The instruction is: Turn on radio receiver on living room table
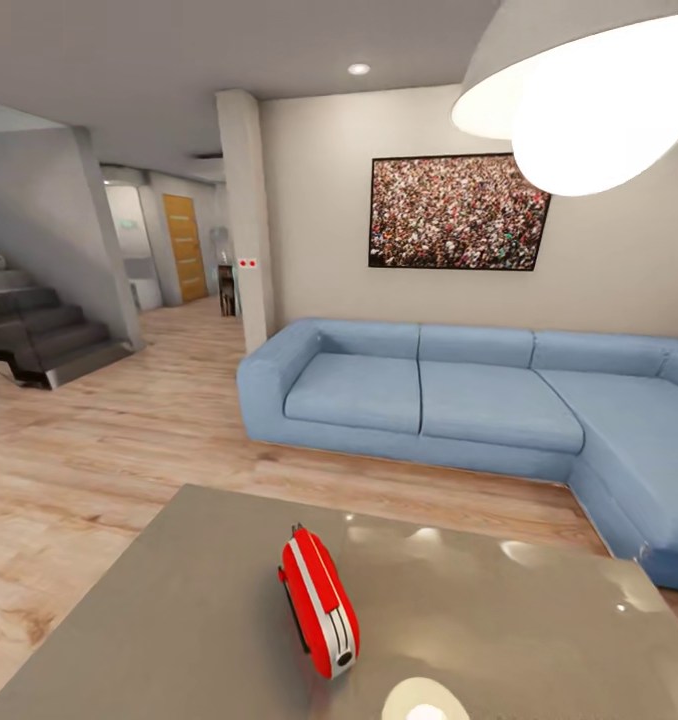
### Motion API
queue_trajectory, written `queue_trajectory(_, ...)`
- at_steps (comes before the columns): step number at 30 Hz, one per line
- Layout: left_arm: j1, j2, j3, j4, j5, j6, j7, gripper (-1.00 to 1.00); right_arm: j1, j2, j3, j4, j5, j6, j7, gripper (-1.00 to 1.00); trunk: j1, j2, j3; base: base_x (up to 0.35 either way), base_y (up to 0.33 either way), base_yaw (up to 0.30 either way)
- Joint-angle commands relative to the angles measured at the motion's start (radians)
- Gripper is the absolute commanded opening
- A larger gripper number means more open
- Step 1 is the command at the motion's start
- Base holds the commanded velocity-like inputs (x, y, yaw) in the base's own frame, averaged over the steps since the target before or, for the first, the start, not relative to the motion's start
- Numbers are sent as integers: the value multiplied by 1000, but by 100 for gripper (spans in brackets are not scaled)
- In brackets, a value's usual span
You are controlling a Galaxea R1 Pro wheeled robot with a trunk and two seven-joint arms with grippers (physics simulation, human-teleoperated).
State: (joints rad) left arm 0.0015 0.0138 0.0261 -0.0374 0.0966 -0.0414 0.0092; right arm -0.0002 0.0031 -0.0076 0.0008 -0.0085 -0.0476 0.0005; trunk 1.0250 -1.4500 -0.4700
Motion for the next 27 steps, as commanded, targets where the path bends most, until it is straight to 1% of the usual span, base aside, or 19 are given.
queue_trajectory(1, 0, 0, 0, 0, 0, 0, 0, 100, 0, 0, 0, 0, 0, 0, 0, 100, 0, 0, 0, 0, 0, -278)
queue_trajectory(27, 0, 0, 0, 0, -1, 0, 0, 100, 0, 0, 0, 0, -1, 0, 1, 100, 0, 0, 2, 0, 0, -275)
